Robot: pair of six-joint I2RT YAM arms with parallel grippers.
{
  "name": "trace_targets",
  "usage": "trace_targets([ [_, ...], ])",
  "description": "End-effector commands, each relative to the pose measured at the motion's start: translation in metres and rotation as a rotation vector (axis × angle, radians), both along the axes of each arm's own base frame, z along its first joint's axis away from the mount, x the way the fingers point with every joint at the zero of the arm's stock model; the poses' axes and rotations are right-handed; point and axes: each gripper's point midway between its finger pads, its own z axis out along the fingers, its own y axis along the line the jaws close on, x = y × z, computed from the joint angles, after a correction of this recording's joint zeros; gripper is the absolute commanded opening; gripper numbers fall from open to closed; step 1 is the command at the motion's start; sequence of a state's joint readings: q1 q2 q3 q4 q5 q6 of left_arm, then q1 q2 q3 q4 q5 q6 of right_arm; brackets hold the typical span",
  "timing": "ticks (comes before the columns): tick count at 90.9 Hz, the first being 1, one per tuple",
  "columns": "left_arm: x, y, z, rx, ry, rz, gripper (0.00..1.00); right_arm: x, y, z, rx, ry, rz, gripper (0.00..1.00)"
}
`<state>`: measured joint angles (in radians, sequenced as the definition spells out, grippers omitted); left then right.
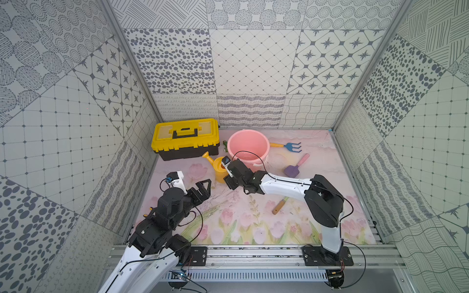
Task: Organize the gardening tools
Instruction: Pick up the gardening tool from the center of the board.
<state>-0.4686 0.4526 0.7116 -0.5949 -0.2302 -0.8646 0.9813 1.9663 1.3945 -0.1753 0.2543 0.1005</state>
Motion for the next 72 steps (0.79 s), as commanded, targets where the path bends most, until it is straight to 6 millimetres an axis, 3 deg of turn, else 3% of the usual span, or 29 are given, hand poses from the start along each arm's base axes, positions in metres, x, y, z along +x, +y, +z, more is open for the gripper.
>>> trace_targets([
  [1, 0.001, -0.003, 0.005, -0.014, -0.019, -0.012, 0.99, -0.003, 0.013, 0.011, 0.017, -0.047, 0.025, 0.55],
  [27, 0.0, -0.002, 0.006, -0.013, -0.019, -0.006, 1.0, -0.003, 0.026, 0.01, 0.009, -0.064, 0.035, 0.19],
  [36, 0.0, -0.001, 0.007, -0.013, -0.023, -0.004, 0.99, -0.004, 0.025, 0.011, 0.012, -0.064, 0.026, 0.02],
  [41, 0.0, -0.001, 0.007, -0.014, -0.024, -0.003, 1.0, -0.008, 0.025, 0.017, 0.018, -0.073, 0.029, 0.0],
  [49, -0.001, 0.0, 0.009, -0.016, -0.029, -0.003, 1.0, -0.019, 0.023, 0.038, 0.033, -0.117, 0.032, 0.0],
  [60, -0.003, 0.003, 0.012, -0.023, -0.043, 0.007, 0.99, -0.044, 0.017, 0.085, 0.083, -0.208, 0.051, 0.0],
  [72, -0.006, 0.005, 0.016, -0.03, -0.063, 0.012, 1.0, -0.057, -0.012, 0.135, 0.175, -0.253, 0.014, 0.0],
])
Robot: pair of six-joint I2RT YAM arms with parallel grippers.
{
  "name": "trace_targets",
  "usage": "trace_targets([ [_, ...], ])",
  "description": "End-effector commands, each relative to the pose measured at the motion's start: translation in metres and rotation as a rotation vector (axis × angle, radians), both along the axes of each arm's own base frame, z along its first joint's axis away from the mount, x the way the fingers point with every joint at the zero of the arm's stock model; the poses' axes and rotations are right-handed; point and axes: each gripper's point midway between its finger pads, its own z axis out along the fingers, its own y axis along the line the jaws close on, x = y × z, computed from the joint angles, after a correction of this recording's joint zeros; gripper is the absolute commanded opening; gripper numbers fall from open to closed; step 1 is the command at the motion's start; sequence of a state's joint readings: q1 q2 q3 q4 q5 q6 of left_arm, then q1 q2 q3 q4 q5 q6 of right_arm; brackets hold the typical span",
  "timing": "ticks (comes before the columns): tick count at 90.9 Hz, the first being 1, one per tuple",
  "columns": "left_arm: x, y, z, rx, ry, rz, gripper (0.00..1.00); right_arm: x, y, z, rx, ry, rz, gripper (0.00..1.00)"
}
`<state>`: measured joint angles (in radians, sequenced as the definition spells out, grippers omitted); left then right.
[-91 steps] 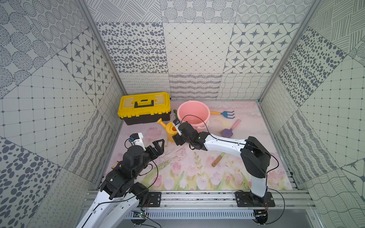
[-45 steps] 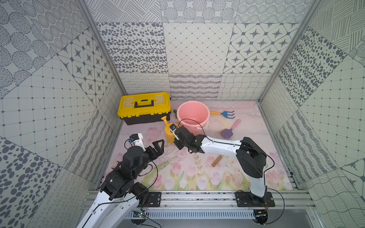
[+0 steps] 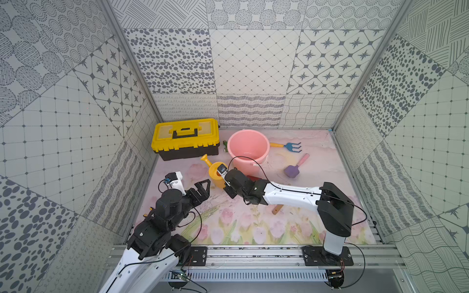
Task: Organize the gardening tools
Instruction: Pick up the gardening tool from the center of the board, then place the gardening tool at the center of the board.
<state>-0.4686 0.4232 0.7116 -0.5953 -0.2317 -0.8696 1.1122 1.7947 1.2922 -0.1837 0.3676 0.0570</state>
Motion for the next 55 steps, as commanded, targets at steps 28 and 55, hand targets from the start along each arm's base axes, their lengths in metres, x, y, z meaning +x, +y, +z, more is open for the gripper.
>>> trace_targets([
  [28, 0.007, -0.02, 0.011, -0.02, -0.013, -0.085, 1.0, -0.006, -0.11, 0.196, 0.365, -0.302, -0.226, 0.0],
  [55, 0.036, -0.065, 0.002, 0.017, 0.009, -0.188, 1.0, 0.063, -0.254, 0.174, 0.454, -0.255, -0.67, 0.0],
])
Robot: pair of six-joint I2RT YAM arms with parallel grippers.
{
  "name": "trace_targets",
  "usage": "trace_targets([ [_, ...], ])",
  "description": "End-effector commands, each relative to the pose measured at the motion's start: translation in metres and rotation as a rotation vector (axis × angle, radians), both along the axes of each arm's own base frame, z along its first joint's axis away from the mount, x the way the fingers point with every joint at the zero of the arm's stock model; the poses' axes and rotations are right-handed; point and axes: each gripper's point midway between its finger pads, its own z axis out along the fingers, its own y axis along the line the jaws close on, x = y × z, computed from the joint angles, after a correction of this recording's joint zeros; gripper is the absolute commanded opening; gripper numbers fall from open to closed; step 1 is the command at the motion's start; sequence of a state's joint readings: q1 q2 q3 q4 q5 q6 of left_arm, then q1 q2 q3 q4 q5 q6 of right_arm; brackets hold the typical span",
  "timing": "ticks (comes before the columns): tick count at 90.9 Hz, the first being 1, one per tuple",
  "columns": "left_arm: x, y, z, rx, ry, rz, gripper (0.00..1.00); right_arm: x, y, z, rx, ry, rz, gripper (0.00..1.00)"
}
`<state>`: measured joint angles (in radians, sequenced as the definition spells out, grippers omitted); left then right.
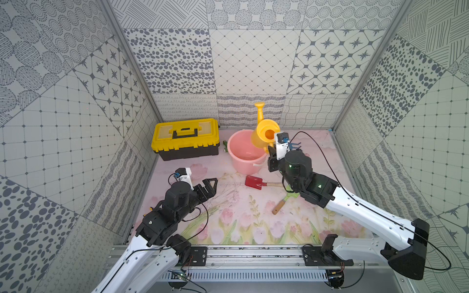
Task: Organize the gardening tools
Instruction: Place the gardening tool at the center of the board.
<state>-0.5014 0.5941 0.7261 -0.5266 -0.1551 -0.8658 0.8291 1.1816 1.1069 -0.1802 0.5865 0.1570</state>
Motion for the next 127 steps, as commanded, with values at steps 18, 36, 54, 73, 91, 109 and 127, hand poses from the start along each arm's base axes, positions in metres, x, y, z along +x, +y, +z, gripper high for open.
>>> trace_targets([
  [18, 0.036, -0.062, 0.007, 0.179, -0.149, -0.101, 1.0, 0.048, -0.084, -0.063, 0.109, 0.148, -0.242, 0.0],
  [36, 0.043, -0.077, -0.02, 0.289, -0.114, -0.125, 0.99, 0.075, -0.081, -0.114, 0.081, 0.256, -0.255, 0.0],
  [54, 0.04, -0.074, -0.028, 0.29, -0.113, -0.118, 1.0, 0.094, -0.061, -0.154, 0.053, 0.314, -0.202, 0.0],
  [73, 0.037, -0.071, -0.024, 0.276, -0.131, -0.113, 0.99, 0.098, -0.055, -0.185, 0.021, 0.359, -0.185, 0.0],
  [91, 0.037, -0.07, -0.025, 0.273, -0.128, -0.112, 1.0, 0.096, -0.061, -0.208, -0.026, 0.393, -0.211, 0.0],
  [109, 0.036, -0.07, -0.025, 0.272, -0.126, -0.113, 0.99, 0.095, -0.063, -0.22, -0.053, 0.411, -0.218, 0.0],
  [127, 0.036, -0.071, -0.025, 0.27, -0.127, -0.118, 0.99, 0.092, -0.062, -0.223, -0.06, 0.424, -0.209, 0.34],
])
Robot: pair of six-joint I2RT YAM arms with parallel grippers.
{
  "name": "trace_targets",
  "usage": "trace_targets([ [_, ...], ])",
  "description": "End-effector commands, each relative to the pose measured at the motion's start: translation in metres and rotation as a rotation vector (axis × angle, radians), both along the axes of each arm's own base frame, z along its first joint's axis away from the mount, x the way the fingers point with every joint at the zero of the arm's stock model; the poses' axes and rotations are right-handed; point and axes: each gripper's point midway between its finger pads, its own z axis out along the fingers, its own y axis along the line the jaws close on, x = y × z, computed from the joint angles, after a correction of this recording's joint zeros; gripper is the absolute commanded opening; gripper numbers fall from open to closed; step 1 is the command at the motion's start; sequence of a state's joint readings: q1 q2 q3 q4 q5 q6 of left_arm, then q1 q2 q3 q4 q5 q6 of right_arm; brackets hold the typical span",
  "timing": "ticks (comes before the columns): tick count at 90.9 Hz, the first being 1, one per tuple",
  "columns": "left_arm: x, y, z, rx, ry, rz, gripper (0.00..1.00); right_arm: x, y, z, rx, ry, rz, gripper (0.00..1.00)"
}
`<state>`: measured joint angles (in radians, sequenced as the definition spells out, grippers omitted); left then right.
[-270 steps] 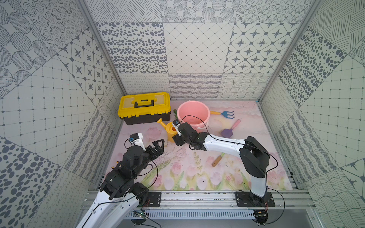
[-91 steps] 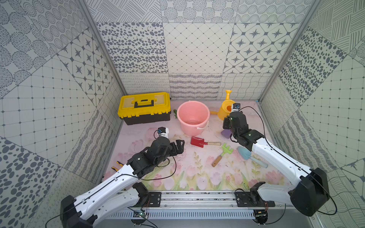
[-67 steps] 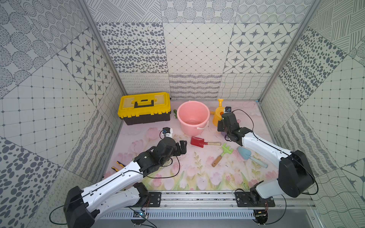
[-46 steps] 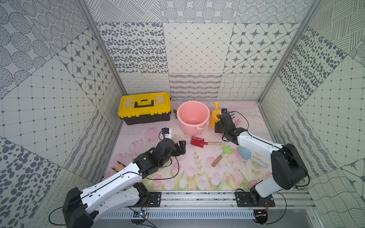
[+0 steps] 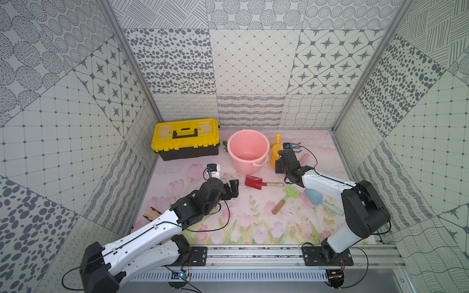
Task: Organize the gardening tools
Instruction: Place the gardening tool at the center of the board.
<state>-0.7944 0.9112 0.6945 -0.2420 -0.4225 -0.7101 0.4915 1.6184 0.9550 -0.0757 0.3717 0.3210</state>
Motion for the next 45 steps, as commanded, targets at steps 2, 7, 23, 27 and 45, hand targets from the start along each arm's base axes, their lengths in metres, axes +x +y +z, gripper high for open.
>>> trace_targets([
  [2, 0.004, 0.0, 0.01, -0.005, -0.047, 0.009, 0.99, 0.004, 0.002, 0.007, 0.004, -0.039, 0.002, 0.36],
  [7, 0.005, 0.0, 0.01, -0.004, -0.048, 0.005, 0.99, 0.002, 0.002, 0.011, 0.014, -0.04, 0.004, 0.48],
  [23, 0.003, -0.005, 0.013, -0.017, -0.052, -0.023, 0.99, -0.012, -0.012, 0.046, 0.064, -0.11, -0.051, 0.77],
  [27, 0.002, -0.007, 0.013, -0.022, -0.05, -0.032, 0.99, -0.015, -0.021, 0.057, 0.065, -0.134, -0.088, 0.83],
  [45, 0.001, -0.01, 0.014, -0.031, -0.047, -0.043, 1.0, -0.014, -0.078, 0.055, 0.088, -0.106, -0.304, 0.87],
])
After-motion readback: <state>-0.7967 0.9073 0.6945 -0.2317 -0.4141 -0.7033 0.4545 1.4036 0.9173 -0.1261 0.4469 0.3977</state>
